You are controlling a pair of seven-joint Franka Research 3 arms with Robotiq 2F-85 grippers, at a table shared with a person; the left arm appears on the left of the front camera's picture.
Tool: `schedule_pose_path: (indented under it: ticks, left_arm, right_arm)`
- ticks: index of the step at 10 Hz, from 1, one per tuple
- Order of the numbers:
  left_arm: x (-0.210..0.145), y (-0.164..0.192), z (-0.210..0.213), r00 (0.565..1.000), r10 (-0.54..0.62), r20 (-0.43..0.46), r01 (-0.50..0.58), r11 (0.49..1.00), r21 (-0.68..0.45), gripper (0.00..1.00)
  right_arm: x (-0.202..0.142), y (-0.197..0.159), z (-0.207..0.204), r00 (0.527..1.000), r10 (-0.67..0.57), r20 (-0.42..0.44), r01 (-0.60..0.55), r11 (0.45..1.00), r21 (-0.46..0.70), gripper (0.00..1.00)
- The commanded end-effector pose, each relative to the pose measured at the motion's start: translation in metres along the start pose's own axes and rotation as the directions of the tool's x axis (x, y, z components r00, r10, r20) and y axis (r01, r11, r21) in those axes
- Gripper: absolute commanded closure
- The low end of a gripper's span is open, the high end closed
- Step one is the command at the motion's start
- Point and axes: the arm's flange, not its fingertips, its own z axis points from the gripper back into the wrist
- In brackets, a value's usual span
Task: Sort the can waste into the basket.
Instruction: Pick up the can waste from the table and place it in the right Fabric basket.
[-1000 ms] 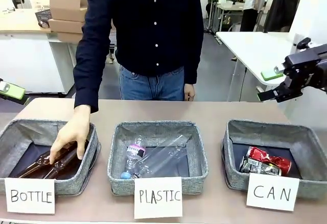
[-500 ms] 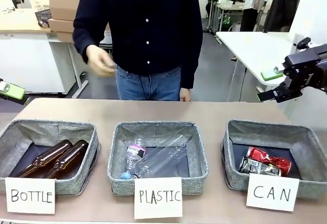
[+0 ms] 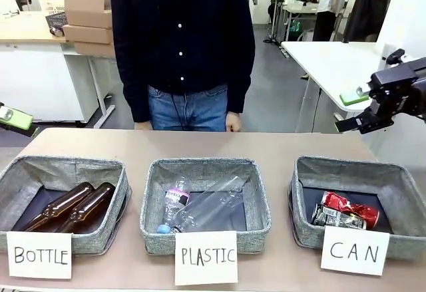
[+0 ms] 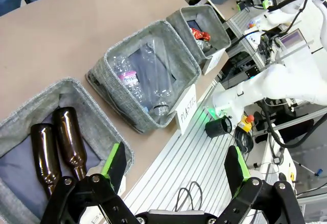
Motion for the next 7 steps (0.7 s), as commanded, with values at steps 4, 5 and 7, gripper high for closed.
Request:
schedule_pose_path:
  ticks: [4, 5, 7]
  left_arm:
    - [-0.0013, 0.0009, 0.0027, 1.000, -0.018, 0.012, 0.018, 1.000, -0.013, 0.00]
    - [-0.0013, 0.0009, 0.0027, 1.000, -0.018, 0.012, 0.018, 1.000, -0.013, 0.00]
    - [-0.0013, 0.0009, 0.0027, 1.000, -0.018, 0.012, 0.018, 1.000, -0.013, 0.00]
  right_arm:
    - [-0.0003, 0.0014, -0.0023, 1.000, 0.001, -0.003, -0.001, 1.000, -0.003, 0.00]
    - [-0.0003, 0.0014, -0.0023, 1.000, 0.001, -0.003, -0.001, 1.000, -0.003, 0.00]
    - [-0.0003, 0.0014, -0.0023, 1.000, 0.001, -0.003, -0.001, 1.000, -0.003, 0.00]
